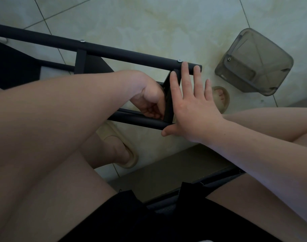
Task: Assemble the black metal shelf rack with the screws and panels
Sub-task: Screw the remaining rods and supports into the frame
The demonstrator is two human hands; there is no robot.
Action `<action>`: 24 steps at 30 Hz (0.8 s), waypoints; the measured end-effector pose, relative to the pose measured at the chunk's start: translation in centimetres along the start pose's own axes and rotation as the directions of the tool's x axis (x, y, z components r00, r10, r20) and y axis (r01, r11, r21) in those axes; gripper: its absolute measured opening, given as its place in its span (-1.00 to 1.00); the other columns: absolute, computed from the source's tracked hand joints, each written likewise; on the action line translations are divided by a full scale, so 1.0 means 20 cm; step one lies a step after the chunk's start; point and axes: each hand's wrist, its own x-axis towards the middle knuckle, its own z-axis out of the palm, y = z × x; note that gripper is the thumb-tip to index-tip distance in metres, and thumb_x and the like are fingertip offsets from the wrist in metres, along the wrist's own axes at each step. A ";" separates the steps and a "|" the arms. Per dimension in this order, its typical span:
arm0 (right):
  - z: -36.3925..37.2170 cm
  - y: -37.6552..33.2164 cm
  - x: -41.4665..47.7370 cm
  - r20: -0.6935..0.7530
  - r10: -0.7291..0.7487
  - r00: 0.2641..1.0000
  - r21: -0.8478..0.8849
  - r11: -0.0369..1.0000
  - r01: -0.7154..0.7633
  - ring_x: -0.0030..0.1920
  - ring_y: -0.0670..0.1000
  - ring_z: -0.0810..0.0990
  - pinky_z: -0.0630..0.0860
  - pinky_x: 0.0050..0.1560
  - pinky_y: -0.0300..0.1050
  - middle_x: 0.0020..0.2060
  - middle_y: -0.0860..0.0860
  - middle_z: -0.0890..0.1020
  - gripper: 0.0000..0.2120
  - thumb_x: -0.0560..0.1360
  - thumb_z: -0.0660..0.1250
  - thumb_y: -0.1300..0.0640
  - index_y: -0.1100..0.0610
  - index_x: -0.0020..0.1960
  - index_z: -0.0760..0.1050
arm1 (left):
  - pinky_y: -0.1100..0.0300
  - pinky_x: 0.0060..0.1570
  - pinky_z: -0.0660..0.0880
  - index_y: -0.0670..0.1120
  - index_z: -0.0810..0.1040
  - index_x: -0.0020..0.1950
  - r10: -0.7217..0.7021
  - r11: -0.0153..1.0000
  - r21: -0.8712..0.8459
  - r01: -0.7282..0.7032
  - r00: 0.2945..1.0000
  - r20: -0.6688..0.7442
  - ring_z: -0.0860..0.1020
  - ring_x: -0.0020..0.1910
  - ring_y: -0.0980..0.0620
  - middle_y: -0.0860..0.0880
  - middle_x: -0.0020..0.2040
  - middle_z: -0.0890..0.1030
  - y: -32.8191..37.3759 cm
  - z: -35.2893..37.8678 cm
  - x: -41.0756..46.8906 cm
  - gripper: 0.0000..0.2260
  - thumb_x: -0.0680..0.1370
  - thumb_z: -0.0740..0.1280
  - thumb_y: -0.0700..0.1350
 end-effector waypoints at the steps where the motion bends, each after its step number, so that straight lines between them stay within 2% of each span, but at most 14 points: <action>1: 0.00 0.00 0.00 -0.004 -0.002 1.000 -0.001 1.000 0.002 0.56 0.36 -0.41 -0.21 0.56 0.39 0.55 0.24 -0.44 0.40 0.28 0.45 -0.46 0.19 0.60 -0.41 | 0.22 -0.14 0.47 -0.20 0.57 0.04 0.003 1.000 -0.015 -0.003 1.000 0.005 0.53 -0.22 0.04 -0.10 -0.17 0.56 0.00 0.00 0.00 -0.83 0.55 0.26 -0.38; 7: 0.01 0.00 0.00 -0.007 -0.001 1.000 0.001 1.000 0.001 0.56 0.36 -0.40 -0.20 0.55 0.40 0.55 0.24 -0.43 0.41 0.27 0.46 -0.46 0.18 0.60 -0.41 | 0.23 -0.14 0.46 -0.19 0.53 0.20 -0.007 1.000 0.007 0.006 1.000 0.015 0.53 -0.20 0.05 -0.09 -0.14 0.57 0.01 -0.01 -0.02 -0.75 0.56 0.26 -0.37; 12: 0.01 0.00 0.00 -0.004 -0.001 1.000 0.001 1.000 0.001 0.56 0.36 -0.41 -0.21 0.55 0.39 0.55 0.23 -0.44 0.41 0.26 0.46 -0.47 0.18 0.60 -0.41 | 0.25 -0.16 0.42 -0.16 0.55 0.12 -0.037 0.999 0.031 0.035 0.999 0.039 0.51 -0.22 0.08 -0.06 -0.16 0.57 0.01 -0.01 -0.02 -0.83 0.57 0.27 -0.33; 16: 0.01 0.01 0.00 -0.003 -0.003 1.000 0.005 1.000 0.003 0.56 0.36 -0.41 -0.20 0.56 0.39 0.55 0.23 -0.44 0.41 0.27 0.46 -0.46 0.18 0.60 -0.41 | 0.20 -0.10 0.48 -0.21 0.55 0.12 0.009 1.000 -0.005 -0.009 1.000 0.024 0.53 -0.18 0.02 -0.12 -0.11 0.57 0.01 0.00 -0.01 -0.79 0.56 0.24 -0.40; 20: 0.01 0.01 0.00 0.000 -0.008 1.000 0.008 1.000 0.008 0.55 0.36 -0.42 -0.21 0.56 0.39 0.55 0.23 -0.45 0.40 0.28 0.45 -0.46 0.18 0.60 -0.42 | 0.16 -0.08 0.54 -0.24 0.53 0.21 0.053 0.998 -0.044 -0.052 0.999 0.015 0.56 -0.12 -0.02 -0.15 -0.07 0.58 -0.01 0.01 -0.01 -0.72 0.55 0.23 -0.44; 24: 0.00 0.01 0.00 0.000 -0.007 1.000 0.008 1.000 0.007 0.55 0.36 -0.42 -0.21 0.56 0.39 0.55 0.23 -0.45 0.40 0.28 0.45 -0.46 0.18 0.60 -0.42 | 0.12 0.04 0.54 -0.24 0.54 0.22 0.097 0.992 -0.083 -0.094 0.994 0.041 0.57 -0.01 -0.06 -0.15 0.00 0.60 -0.03 0.01 -0.01 -0.71 0.54 0.25 -0.44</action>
